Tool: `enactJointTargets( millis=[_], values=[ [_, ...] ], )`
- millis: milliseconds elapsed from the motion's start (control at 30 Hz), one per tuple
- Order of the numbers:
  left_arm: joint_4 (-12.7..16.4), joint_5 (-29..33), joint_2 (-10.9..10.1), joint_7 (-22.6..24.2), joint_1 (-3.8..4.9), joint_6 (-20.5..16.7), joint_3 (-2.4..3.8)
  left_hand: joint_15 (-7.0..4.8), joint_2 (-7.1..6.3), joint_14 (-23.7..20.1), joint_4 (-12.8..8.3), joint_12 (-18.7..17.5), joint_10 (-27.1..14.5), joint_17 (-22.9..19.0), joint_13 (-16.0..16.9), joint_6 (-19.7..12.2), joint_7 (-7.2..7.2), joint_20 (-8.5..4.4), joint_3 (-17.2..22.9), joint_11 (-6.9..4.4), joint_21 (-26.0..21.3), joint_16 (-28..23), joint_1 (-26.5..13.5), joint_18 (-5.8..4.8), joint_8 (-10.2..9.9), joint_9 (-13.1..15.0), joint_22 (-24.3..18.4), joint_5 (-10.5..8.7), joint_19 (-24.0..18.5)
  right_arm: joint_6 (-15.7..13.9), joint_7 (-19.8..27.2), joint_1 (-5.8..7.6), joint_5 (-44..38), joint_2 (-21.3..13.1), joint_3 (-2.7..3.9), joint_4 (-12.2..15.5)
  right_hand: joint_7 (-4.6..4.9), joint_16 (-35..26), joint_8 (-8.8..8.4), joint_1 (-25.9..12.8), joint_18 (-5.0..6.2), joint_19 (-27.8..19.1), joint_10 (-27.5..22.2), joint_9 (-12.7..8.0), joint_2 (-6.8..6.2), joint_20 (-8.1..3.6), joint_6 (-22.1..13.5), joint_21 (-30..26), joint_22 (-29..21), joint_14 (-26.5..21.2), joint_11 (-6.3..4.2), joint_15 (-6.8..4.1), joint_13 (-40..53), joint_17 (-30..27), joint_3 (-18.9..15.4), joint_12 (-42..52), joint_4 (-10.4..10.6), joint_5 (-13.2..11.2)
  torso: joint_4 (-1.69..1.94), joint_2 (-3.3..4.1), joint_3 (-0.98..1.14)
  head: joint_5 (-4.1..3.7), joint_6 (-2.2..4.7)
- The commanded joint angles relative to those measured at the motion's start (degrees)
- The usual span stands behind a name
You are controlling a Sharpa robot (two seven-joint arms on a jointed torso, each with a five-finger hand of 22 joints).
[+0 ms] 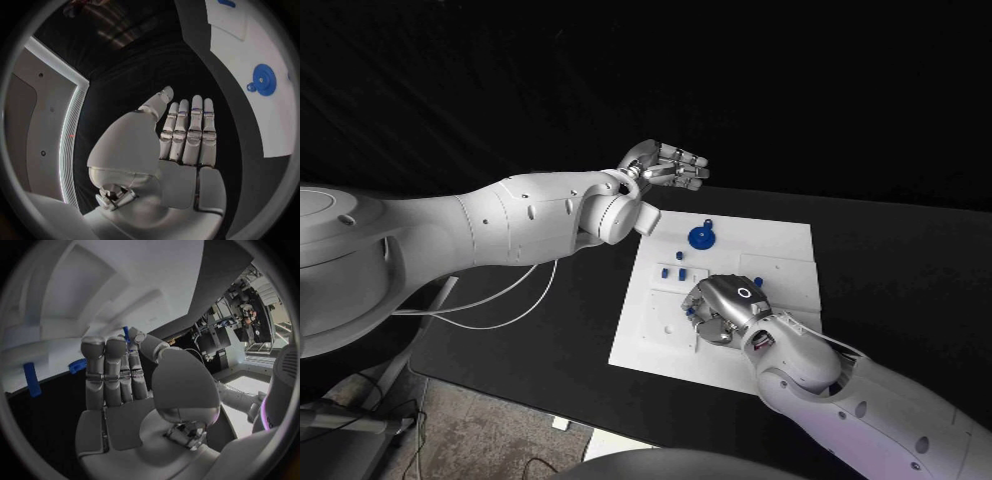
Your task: Assemble the parts on the task board
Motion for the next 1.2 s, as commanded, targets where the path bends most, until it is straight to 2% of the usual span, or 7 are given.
enactJointTargets(
  millis=[33,633,833,1033,1167,1200],
  values=[
    [0.11,0.14,0.13,0.27,0.13,0.7,0.05,-0.04,0.25,-0.52,0.27,-0.11,-0.26,-0.05,0.0,0.08,0.02,0.21,0.02,-0.07,0.34,-0.18,0.29,-0.69,-0.01,0.01,-0.06,0.05,0.24,1.12,0.04,-0.15,-0.78,0.0,-0.2,0.16,0.12,-0.32,0.32,-0.04,0.63,1.93,0.51,0.06,0.41,-0.23,0.13,0.33,4.24,0.18,-0.21,-0.29,0.05,0.05,0.2,0.15,-0.25,0.22,-0.07,-0.01,0.05,0.1,-0.15],
    [-0.01,0.07,0.55,0.08,0.18,0.93,0.05,-0.01,0.2,-0.61,0.44,-0.11,-0.38,-0.05,0.0,0.03,0.04,0.24,0.04,-0.03,0.44,-0.18,0.47,-0.68,-0.01,0.02,-0.31,0.01,0.18,3.13,-3.71,-0.09,-3.71,1.46,-0.49,-1.43,0.11,-0.34,0.32,-0.12,0.58,1.86,0.46,0.05,0.45,-0.22,0.13,0.25,4.21,0.16,-0.2,-0.29,0.04,0.1,0.3,0.14,-0.36,0.23,0.06,0.03,-0.01,-0.1,-0.05],
    [-0.06,0.06,0.68,-0.03,0.21,1.13,0.05,0.0,0.21,-0.63,0.55,-0.11,-0.41,-0.05,0.0,0.04,0.04,0.26,0.01,-0.02,0.48,-0.18,0.52,-0.67,0.0,0.02,-0.43,-0.08,0.16,3.66,-4.03,-0.07,-4.0,2.07,-0.67,-1.84,0.14,-0.41,0.32,-0.16,0.51,1.79,0.37,0.03,0.46,-0.23,0.06,0.03,4.16,0.11,-0.17,-0.29,0.03,0.08,0.3,0.13,-0.32,0.22,0.05,0.01,-0.08,-0.06,-0.2],
    [-0.1,0.02,0.71,-0.13,0.23,1.22,0.05,0.0,0.21,-0.63,0.55,-0.11,-0.41,-0.05,0.0,0.04,0.04,0.26,0.01,-0.02,0.48,-0.18,0.52,-0.67,0.0,0.02,-0.43,-0.08,0.16,4.1,-3.88,-0.04,-4.01,2.13,-0.78,-1.87,0.19,-0.5,0.3,-0.26,0.49,1.7,0.2,0.0,0.4,-0.23,-0.03,-0.33,4.07,0.06,-0.13,-0.27,0.02,0.01,0.21,0.11,-0.27,0.25,-0.03,-0.05,-0.06,0.09,-0.31],
    [-0.11,0.0,0.66,-0.24,0.24,1.28,0.05,0.0,0.21,-0.63,0.55,-0.11,-0.41,-0.05,0.0,0.04,0.04,0.26,0.01,-0.02,0.48,-0.18,0.52,-0.67,0.0,0.02,-0.43,-0.08,0.16,3.82,-3.57,-0.03,-3.45,1.94,-0.84,-1.92,0.38,-0.5,0.26,-0.47,0.48,1.64,-0.48,-0.09,0.1,-0.08,-0.56,-0.44,4.05,0.05,0.08,-0.11,0.0,-0.1,0.13,0.1,-0.19,0.75,-0.11,-0.07,0.0,0.21,-0.38],
    [-0.11,0.0,0.64,-0.26,0.25,1.29,0.05,0.02,0.19,-0.66,0.67,-0.11,-0.51,-0.05,0.0,0.0,0.04,0.28,-0.06,0.01,0.49,-0.18,0.56,-0.67,-0.01,0.02,-0.56,-0.13,0.13,3.59,-3.47,-0.03,-3.25,1.91,-0.85,-1.96,0.56,-0.48,0.23,-0.8,0.51,1.63,-1.2,-0.17,-0.21,-0.01,-1.19,-0.53,4.03,0.04,0.29,0.02,-0.04,-0.12,-0.02,0.1,-0.04,2.02,-0.15,-0.08,0.03,0.25,-0.42]
  ],
)
